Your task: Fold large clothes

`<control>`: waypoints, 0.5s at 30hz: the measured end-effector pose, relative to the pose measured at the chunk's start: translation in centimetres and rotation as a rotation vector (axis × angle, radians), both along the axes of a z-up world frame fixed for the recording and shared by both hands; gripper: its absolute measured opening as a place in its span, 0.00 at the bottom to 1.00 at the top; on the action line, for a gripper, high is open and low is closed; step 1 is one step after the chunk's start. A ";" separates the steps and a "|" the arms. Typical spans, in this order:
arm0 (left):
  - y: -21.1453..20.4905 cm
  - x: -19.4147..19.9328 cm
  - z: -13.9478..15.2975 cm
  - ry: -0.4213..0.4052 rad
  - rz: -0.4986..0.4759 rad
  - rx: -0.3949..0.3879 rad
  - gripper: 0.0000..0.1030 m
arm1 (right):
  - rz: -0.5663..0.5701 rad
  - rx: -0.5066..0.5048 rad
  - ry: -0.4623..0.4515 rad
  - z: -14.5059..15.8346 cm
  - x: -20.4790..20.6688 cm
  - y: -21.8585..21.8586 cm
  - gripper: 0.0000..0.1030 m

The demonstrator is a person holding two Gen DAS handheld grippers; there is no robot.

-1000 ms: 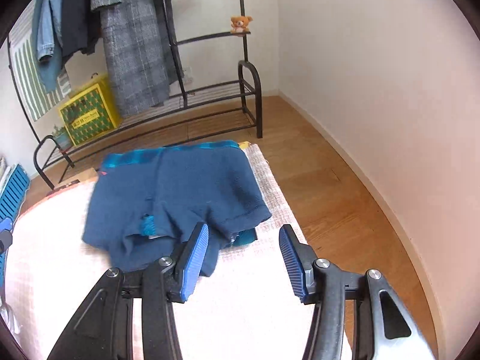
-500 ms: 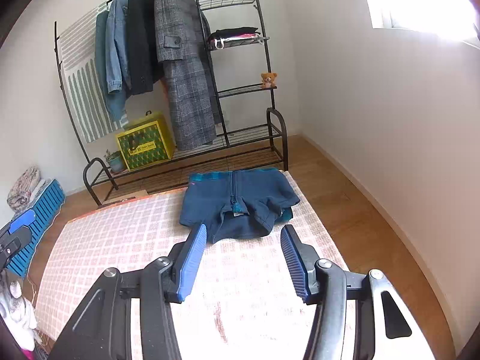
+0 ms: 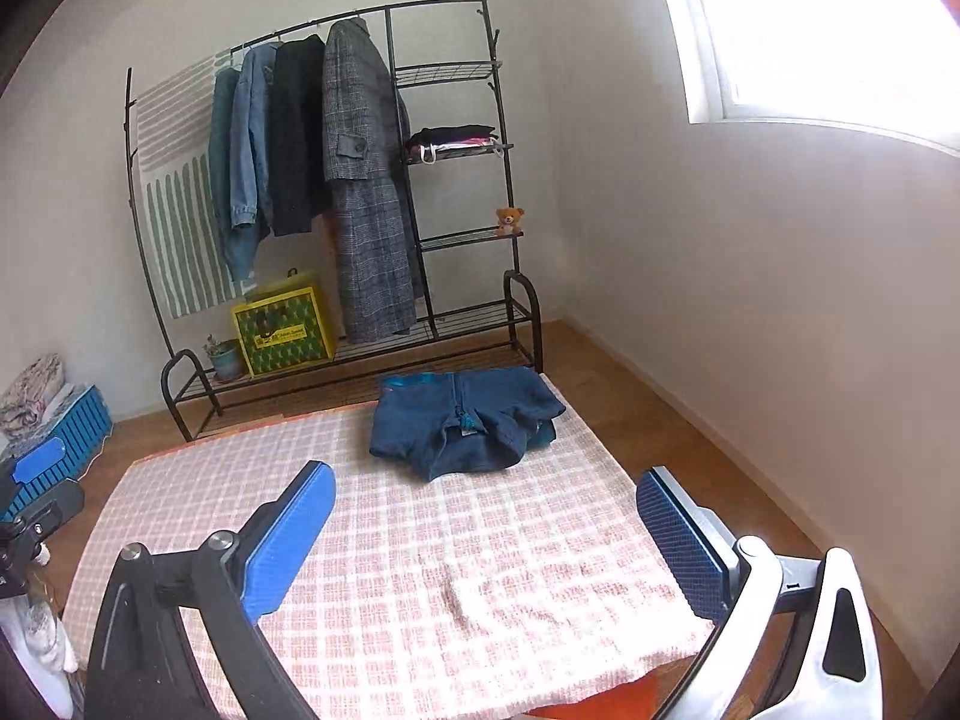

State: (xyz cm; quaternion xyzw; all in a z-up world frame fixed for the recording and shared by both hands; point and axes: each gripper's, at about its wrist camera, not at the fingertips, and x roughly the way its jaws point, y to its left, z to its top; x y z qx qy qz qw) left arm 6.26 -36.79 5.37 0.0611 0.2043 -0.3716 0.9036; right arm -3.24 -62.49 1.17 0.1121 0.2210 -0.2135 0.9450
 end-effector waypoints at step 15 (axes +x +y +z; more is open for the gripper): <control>1.7 -2.5 -1.8 0.000 0.023 0.040 1.00 | 0.006 -0.025 0.021 -0.5 -0.8 4.7 1.00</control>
